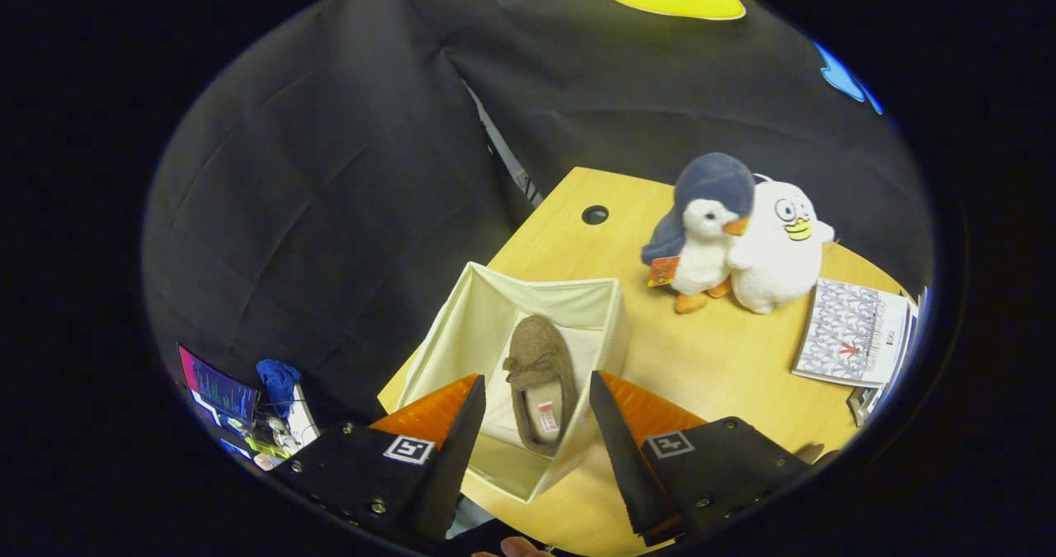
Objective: Open the storage box then place both shoes into the box .Put the left shoe in first, then the right shoe, with the right side of both shoes facing outward in a uniform manner.
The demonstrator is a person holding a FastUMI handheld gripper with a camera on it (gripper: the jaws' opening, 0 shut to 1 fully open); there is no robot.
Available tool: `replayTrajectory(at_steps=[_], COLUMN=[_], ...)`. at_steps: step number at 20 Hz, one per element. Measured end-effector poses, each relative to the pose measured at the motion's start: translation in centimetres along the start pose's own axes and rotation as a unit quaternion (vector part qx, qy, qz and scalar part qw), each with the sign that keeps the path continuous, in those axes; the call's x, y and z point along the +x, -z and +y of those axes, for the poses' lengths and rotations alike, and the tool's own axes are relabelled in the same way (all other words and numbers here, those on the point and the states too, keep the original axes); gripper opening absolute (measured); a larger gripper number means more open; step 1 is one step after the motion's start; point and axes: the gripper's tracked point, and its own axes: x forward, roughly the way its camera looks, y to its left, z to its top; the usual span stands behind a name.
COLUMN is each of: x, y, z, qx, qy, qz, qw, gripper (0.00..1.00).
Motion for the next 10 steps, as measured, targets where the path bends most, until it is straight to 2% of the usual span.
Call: replayTrajectory(at_steps=[6, 10], x=[-5.6, -8.6], y=[2.5, 5.8], z=[-6.1, -11.9], qx=[0.055, 0.102], qy=[0.04, 0.089], qz=[-0.05, -0.062], qw=[0.996, 0.989], gripper=[0.78, 0.79])
